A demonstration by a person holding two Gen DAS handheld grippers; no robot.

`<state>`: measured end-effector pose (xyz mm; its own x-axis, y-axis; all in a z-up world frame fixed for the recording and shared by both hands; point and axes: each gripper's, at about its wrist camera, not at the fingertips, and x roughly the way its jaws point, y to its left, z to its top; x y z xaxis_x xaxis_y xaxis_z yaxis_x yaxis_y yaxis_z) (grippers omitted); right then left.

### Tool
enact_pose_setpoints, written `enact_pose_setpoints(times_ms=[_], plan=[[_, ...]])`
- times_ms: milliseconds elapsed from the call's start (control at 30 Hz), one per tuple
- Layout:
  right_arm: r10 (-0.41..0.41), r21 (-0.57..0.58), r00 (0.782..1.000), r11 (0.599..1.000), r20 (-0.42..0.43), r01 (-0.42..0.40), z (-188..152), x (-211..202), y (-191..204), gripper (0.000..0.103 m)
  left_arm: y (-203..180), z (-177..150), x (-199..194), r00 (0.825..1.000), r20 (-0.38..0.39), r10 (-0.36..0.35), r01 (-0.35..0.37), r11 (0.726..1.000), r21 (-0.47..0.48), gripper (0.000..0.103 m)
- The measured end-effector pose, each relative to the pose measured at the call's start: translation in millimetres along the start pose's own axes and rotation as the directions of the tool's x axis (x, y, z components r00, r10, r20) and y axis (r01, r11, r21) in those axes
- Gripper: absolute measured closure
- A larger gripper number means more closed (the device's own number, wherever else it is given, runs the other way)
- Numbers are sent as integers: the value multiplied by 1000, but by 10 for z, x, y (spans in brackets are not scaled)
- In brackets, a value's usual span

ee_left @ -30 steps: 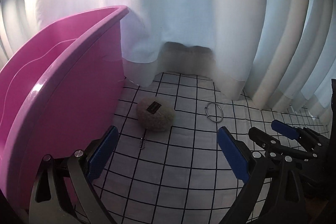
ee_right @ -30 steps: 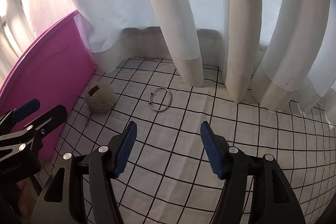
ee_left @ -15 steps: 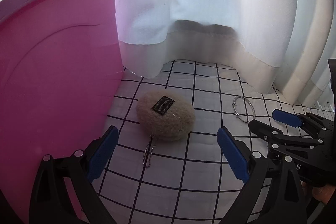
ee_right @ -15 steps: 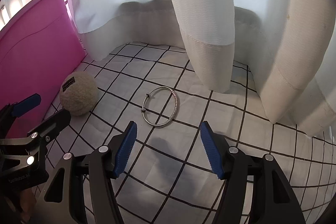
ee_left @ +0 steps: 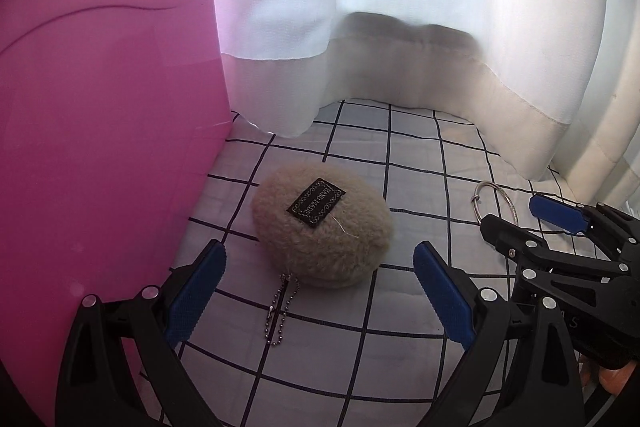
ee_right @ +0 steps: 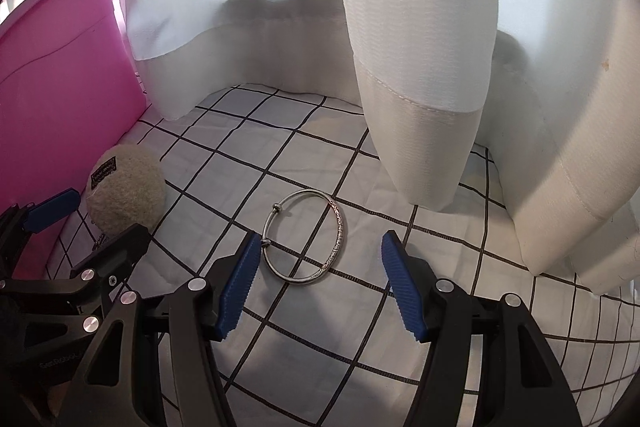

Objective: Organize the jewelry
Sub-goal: 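Grasp the beige pom-pom with the left gripper while the right gripper grasps the silver bangle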

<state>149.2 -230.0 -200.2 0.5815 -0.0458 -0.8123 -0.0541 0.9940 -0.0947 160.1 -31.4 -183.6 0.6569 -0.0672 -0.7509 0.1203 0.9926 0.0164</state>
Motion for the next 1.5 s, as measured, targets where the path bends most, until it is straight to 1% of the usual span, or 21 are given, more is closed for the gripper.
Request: enact_pose_setpoints(times_ms=[167, 233, 267, 367, 600, 667, 700, 733, 767, 800, 900, 1000, 1167, 1300, 1500], plan=[[-17, -8, 1000, 1000, 3, 17, 72, 90, -18, 39, 8, 31, 80, 1000, -6, -5, 5, 1000, -9, 10], [-33, -29, 999, 999, -2, 33, 109, 128, -19, 38, 5, 33, 120, 1000, -15, -2, 2, 1000, -6, 10], [-41, -41, 999, 998, 1, 41, 125, 142, -14, 34, -1, 32, 148, 1000, -16, 0, 0, 1000, 0, 10], [-37, -37, 999, 999, -2, 37, 170, 190, -56, 30, 20, 48, 236, 999, -48, -15, 14, 1000, -18, 10], [-45, -25, 999, 999, 3, 45, 204, 207, -125, 30, -5, 99, 304, 998, -56, -17, 15, 1000, -26, 9], [-46, -27, 999, 999, 2, 46, 209, 204, -119, 31, -9, 111, 321, 998, -57, -19, 17, 1000, -22, 11], [-44, -27, 999, 999, 1, 44, 204, 185, -133, 32, -5, 101, 317, 998, -53, -25, 24, 1000, -16, 16], [-40, -26, 999, 999, 5, 40, 172, 153, -129, 41, -31, 110, 318, 998, -46, -32, 32, 999, -4, 21], [-41, -31, 999, 999, 13, 41, 168, 135, -114, 56, -61, 118, 316, 998, -40, -41, 41, 999, 7, 31], [-46, -32, 999, 998, 16, 46, 150, 110, -82, 56, -89, 119, 308, 998, -36, -49, 49, 999, 17, 39], [-35, -12, 999, 999, 22, 35, 113, 85, -95, 56, -117, 96, 276, 998, -30, -55, 55, 998, 21, 45], [-21, 2, 999, 1000, 27, 20, 60, 46, -106, 56, -114, 67, 240, 998, -29, -64, 65, 998, 22, 48], [-2, 29, 1000, 1000, 26, 1, -70, -74, -76, 56, -62, -4, 162, 996, -17, -83, 84, 996, 28, 48], [6, 44, 1000, 999, 28, -7, -191, -190, -41, 57, -99, -122, 45, 995, -10, -98, 98, 994, 39, 48], [7, 62, 999, 998, 32, -9, -355, -422, 26, 56, -100, -284, -152, 993, -17, -121, 122, 992, 46, 48]])
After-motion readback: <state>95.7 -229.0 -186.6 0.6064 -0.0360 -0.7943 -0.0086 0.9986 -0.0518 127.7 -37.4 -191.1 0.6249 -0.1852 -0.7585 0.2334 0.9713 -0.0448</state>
